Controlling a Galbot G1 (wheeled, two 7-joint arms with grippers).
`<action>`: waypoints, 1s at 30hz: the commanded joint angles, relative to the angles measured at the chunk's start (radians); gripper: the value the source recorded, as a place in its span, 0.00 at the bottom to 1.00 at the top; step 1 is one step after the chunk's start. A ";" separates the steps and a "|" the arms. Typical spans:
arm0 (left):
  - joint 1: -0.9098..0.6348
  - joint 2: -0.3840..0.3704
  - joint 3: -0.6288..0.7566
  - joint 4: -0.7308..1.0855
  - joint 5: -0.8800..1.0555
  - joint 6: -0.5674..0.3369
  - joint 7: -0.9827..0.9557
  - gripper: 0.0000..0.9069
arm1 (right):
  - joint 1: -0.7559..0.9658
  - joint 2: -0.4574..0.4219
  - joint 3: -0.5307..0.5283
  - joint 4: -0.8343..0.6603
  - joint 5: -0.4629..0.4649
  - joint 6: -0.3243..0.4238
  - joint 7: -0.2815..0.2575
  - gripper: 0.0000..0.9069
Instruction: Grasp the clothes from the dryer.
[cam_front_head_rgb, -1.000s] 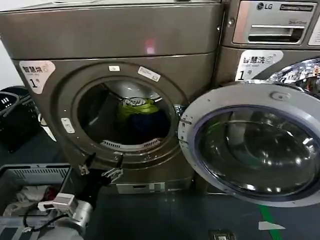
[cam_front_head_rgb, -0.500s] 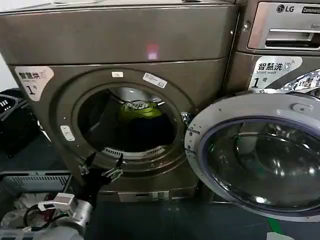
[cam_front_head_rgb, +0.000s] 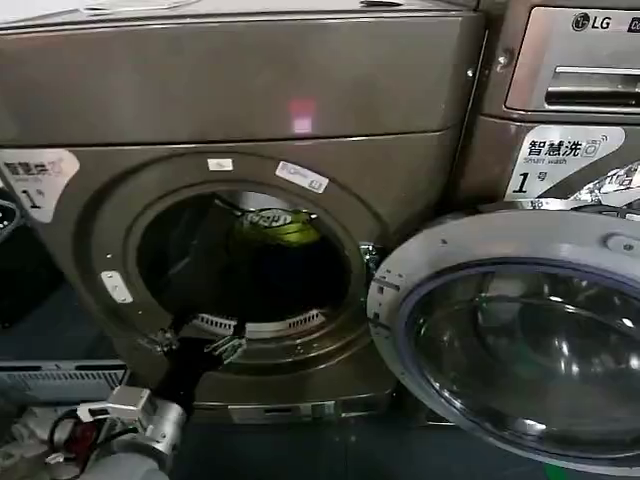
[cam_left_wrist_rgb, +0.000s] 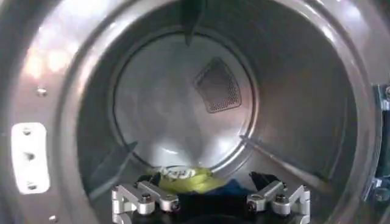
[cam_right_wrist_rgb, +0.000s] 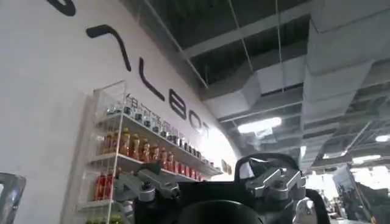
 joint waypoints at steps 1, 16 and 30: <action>-0.025 0.011 -0.002 0.027 -0.003 -0.003 0.000 1.00 | -0.001 -0.006 0.016 0.029 -0.013 -0.084 -0.027 1.00; -0.452 0.029 0.113 0.438 -0.051 -0.077 -0.038 1.00 | -0.025 -0.008 0.069 -0.002 0.009 -0.048 0.003 1.00; -0.812 -0.042 0.153 0.913 0.009 -0.144 -0.092 1.00 | -0.034 -0.003 0.093 -0.014 0.009 -0.038 -0.003 1.00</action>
